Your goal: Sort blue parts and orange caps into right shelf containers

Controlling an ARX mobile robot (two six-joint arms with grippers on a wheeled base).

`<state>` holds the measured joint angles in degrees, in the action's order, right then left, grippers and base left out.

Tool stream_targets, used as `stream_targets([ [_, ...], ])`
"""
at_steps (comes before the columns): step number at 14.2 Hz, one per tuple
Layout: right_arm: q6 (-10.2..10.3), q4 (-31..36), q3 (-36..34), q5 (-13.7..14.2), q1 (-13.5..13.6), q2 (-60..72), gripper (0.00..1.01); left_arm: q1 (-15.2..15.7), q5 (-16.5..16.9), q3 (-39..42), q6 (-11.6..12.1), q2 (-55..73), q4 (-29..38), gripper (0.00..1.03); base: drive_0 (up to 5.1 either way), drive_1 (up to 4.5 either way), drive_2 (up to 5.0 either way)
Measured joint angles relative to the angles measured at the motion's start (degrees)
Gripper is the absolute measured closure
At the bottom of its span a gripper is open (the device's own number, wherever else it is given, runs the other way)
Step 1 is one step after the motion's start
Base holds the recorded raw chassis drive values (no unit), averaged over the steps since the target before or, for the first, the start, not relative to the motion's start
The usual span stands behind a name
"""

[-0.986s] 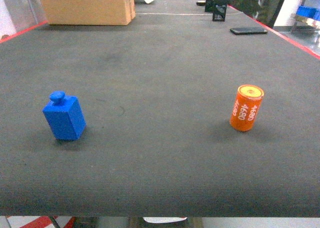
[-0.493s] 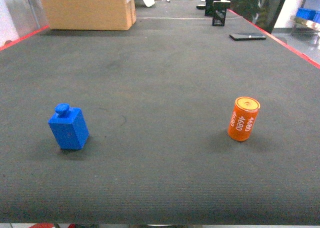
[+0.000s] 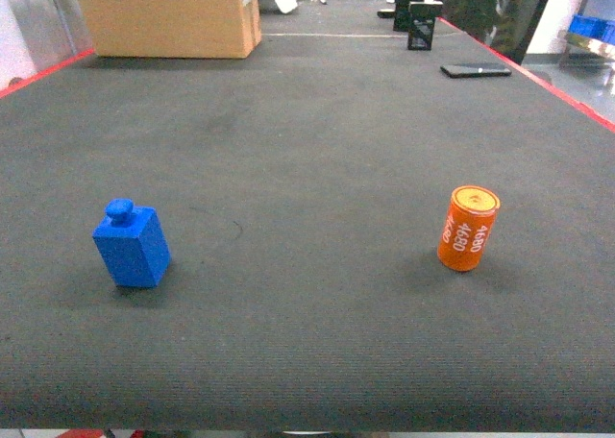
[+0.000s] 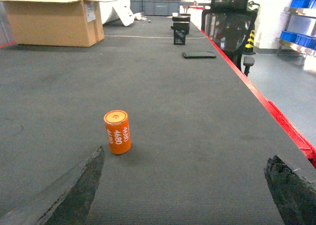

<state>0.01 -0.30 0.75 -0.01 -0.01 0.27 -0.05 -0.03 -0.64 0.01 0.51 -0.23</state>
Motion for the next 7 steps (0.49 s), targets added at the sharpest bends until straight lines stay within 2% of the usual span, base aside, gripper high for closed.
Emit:
stream_targets([
  [7,0.00,0.00,0.00,0.00,0.00,0.00,0.03,0.00,0.00,0.00,0.00,0.00,0.00,0.05,0.0,0.00,0.0],
])
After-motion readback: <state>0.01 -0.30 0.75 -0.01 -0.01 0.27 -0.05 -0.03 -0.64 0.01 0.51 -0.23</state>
